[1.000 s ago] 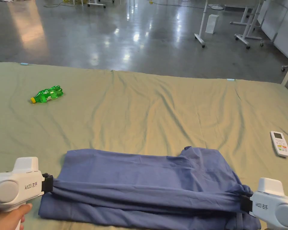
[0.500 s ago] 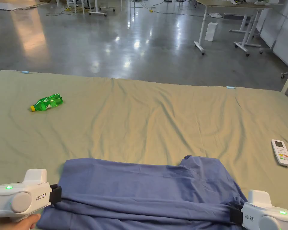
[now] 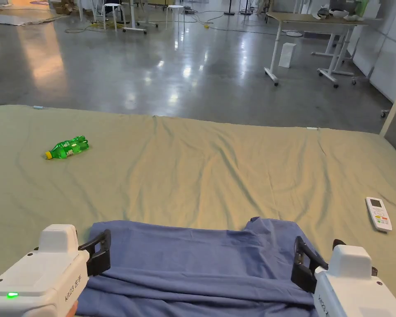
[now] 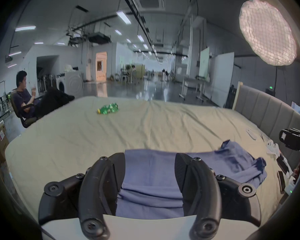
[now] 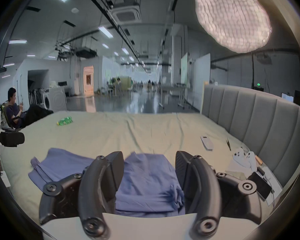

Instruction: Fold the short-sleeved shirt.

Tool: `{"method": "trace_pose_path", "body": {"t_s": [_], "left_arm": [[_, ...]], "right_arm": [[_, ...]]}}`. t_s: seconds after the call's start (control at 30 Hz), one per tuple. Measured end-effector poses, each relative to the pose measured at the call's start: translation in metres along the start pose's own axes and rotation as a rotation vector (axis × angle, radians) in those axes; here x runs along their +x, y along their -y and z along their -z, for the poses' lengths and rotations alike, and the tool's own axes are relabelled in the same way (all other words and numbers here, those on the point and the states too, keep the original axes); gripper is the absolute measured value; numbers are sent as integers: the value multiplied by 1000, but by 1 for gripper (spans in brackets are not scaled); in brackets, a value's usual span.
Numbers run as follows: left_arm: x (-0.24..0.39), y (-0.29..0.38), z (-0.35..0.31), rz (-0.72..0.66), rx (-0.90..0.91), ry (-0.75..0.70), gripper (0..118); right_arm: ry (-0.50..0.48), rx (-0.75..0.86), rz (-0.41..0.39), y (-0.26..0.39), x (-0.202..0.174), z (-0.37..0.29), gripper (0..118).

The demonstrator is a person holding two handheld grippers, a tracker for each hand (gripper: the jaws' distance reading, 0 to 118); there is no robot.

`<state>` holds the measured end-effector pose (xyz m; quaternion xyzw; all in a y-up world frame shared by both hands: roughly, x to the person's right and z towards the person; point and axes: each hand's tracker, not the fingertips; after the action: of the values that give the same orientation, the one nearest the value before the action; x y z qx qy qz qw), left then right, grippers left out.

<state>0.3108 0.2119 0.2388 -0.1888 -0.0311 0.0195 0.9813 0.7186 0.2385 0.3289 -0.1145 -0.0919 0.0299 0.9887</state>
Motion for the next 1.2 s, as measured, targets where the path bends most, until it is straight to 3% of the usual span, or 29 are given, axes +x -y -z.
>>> {"method": "trace_pose_path", "body": {"t_s": [0.03, 0.1, 0.13, 0.23, 0.4, 0.5, 0.53, 0.97, 1.03, 1.1, 1.17, 1.2], "left_arm": [[2, -1, -7, 0, 33, -10, 51], [5, -4, -24, -7, 107, -28, 22], [13, -12, -35, 2, 104, -36, 15], [18, -15, -50, 33, 131, -32, 5], [21, -16, -65, 81, 146, -57, 0], [14, -15, -70, 39, 144, -33, 0], [12, -16, -68, 43, 130, -35, 0], [-66, 33, 21, -72, -377, -14, 0], [-76, 39, 38, -75, -423, -33, 6], [-76, 39, 44, -90, -479, -48, 28], [-81, 44, 58, -128, -562, -30, 58], [-82, 48, 61, -138, -584, -33, 66]], "right_arm": [[-2, 30, 4, -2, -5, -7, 56], [-1, 88, -27, -7, -14, -17, 36], [16, 107, -41, -9, -19, -22, 17], [17, 132, -30, -12, -27, -31, 3], [17, 151, -15, -14, -32, -35, 0], [26, 164, -8, -15, -31, -38, 0], [40, 170, -36, -17, -32, -38, 0], [46, 57, -49, 8, -15, -32, 0], [49, 37, -37, 13, -9, -32, 0], [62, 17, -37, 20, -3, -32, 0], [71, -8, -42, 26, 3, -30, 0], [75, -20, -42, 29, 7, -30, 0]]}}
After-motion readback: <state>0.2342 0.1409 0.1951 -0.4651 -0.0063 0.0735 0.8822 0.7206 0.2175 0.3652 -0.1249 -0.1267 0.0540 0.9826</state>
